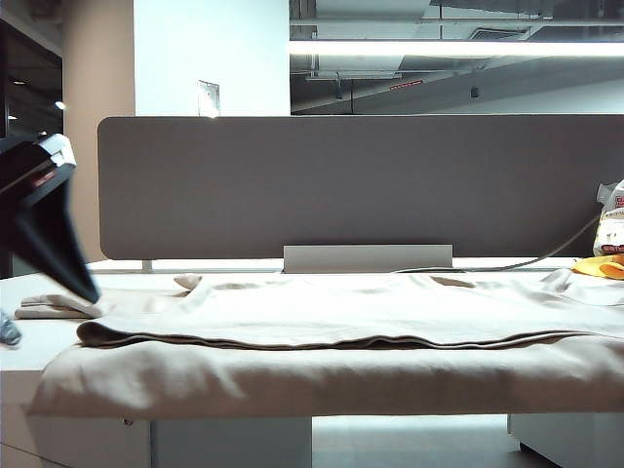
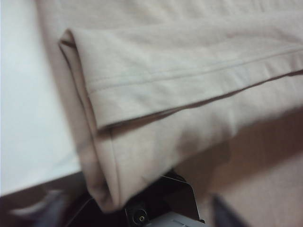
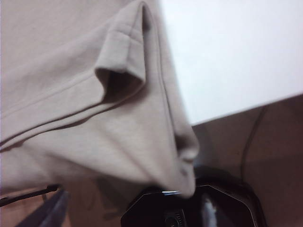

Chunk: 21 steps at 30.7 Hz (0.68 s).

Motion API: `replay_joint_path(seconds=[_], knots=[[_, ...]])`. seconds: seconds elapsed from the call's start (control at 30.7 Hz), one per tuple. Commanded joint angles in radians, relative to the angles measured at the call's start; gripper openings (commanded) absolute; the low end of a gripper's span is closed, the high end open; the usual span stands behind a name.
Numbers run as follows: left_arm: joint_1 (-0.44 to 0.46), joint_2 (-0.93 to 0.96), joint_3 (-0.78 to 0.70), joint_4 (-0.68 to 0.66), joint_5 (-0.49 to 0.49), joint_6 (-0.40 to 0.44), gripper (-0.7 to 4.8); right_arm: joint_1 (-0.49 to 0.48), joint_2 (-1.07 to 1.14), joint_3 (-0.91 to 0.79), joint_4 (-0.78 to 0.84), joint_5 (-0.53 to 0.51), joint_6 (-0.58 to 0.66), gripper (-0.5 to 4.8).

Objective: Fold the bottom side of the T-shirt horizontally towards the center, about one-third of the way, then fold the sleeve back towards the center, creating a straight line along the edge of the T-shirt, and finally fold the bottom of the T-shirt up towards the top, creating a neat rectangle.

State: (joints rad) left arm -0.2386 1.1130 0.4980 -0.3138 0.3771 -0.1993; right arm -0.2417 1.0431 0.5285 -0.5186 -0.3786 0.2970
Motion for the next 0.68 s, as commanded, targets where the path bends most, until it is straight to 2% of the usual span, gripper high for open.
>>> replay_joint_path(seconds=[0.03,0.2,0.39,0.49,0.68], knots=[[0.001,-0.001,0.006,0.025,-0.039,-0.008,4.04,0.0,-0.002,0.002,0.039,-0.005,0.006,3.39],[0.005,0.005,0.018,0.089,-0.09,-0.075,4.04,0.0,-0.002,0.003,0.132,0.003,0.093,3.37],[0.033,0.135,0.164,0.055,-0.085,-0.058,4.04,-0.002,0.036,0.016,0.264,0.034,0.13,3.31],[0.033,0.219,0.251,0.045,-0.089,-0.039,4.04,-0.006,0.099,0.061,0.269,0.066,0.12,3.1],[0.065,0.332,0.386,0.06,-0.114,-0.037,4.03,-0.051,0.267,0.213,0.269,0.061,0.1,3.1]])
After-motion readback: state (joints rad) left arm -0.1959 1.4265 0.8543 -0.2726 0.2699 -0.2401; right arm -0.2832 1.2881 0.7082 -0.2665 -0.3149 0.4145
